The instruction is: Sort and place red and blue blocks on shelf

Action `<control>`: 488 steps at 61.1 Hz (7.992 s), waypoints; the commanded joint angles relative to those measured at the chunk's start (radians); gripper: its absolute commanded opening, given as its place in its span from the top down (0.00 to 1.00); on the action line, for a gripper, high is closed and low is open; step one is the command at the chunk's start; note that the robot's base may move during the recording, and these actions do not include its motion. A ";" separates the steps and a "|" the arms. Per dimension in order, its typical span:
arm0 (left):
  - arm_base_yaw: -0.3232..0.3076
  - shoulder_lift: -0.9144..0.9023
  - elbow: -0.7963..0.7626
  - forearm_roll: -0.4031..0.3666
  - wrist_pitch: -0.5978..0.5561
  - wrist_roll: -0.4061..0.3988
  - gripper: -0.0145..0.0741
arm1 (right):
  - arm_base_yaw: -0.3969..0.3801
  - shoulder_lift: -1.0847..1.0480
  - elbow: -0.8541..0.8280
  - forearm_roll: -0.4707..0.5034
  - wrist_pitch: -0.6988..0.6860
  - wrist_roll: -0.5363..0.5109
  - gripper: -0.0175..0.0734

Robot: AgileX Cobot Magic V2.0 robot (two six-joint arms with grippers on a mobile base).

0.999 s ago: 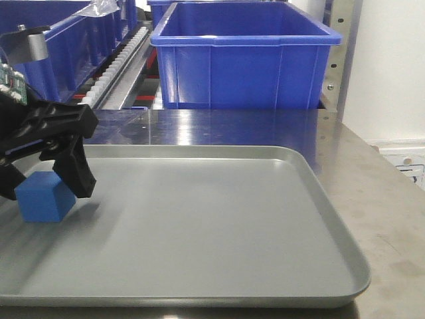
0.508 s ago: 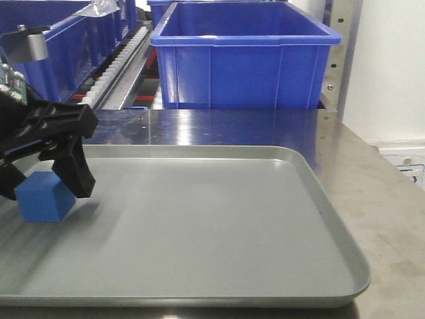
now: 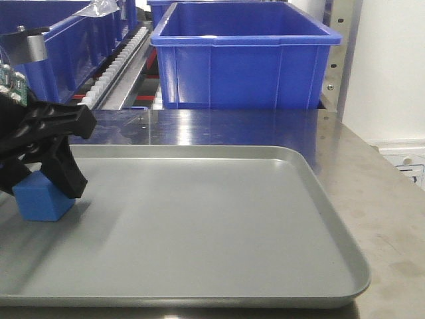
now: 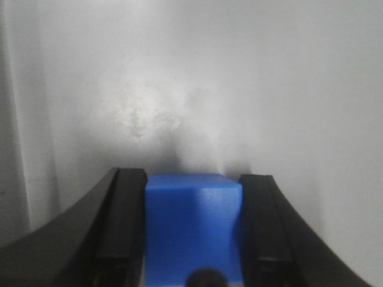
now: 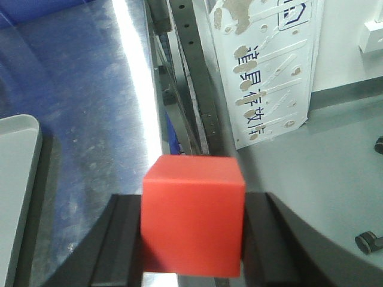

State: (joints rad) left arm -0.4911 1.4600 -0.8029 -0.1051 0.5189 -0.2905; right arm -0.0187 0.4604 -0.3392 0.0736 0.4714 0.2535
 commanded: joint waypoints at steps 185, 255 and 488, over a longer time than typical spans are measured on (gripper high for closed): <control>0.411 -1.054 0.453 0.254 -0.191 -0.011 0.70 | -0.005 0.002 -0.026 -0.004 -0.080 -0.007 0.73; 0.411 -1.054 0.453 0.254 -0.191 -0.011 0.70 | -0.005 0.002 -0.026 -0.004 -0.080 -0.007 0.73; 0.411 -1.054 0.453 0.254 -0.191 -0.011 0.70 | -0.005 0.002 -0.026 -0.004 -0.080 -0.007 0.73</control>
State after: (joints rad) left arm -0.0813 0.3997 -0.3215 0.1460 0.4024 -0.2944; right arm -0.0187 0.4604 -0.3392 0.0736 0.4714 0.2535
